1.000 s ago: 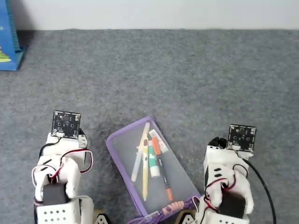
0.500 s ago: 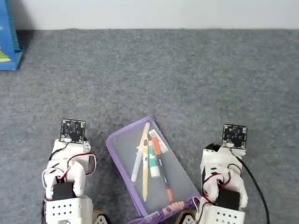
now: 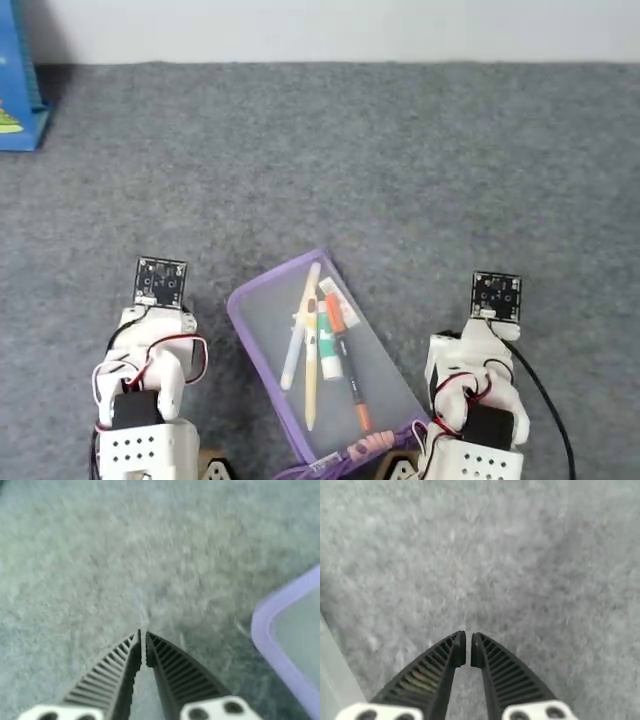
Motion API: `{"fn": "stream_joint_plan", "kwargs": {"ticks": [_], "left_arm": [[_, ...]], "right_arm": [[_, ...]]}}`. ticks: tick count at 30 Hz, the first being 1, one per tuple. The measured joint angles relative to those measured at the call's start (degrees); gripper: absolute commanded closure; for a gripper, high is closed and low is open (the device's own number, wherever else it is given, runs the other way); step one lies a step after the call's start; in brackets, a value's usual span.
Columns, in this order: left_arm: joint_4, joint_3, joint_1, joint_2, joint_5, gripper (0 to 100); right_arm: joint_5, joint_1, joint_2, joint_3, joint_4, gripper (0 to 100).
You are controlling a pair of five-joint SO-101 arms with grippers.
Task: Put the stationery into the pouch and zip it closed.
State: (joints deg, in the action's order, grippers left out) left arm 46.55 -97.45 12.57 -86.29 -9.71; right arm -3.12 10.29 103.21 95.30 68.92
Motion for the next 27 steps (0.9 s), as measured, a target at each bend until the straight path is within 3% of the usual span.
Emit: {"fn": "stream_joint_plan", "kwargs": {"ticks": [8, 27], "left_arm": [[0.53, 0.0, 0.0, 0.0, 0.0, 99], [0.53, 0.0, 0.0, 0.0, 0.0, 99]], "right_arm": [[0.0, 0.0, 0.0, 0.0, 5.71, 96.7], [0.0, 0.0, 0.0, 0.0, 5.8, 96.6]]}}
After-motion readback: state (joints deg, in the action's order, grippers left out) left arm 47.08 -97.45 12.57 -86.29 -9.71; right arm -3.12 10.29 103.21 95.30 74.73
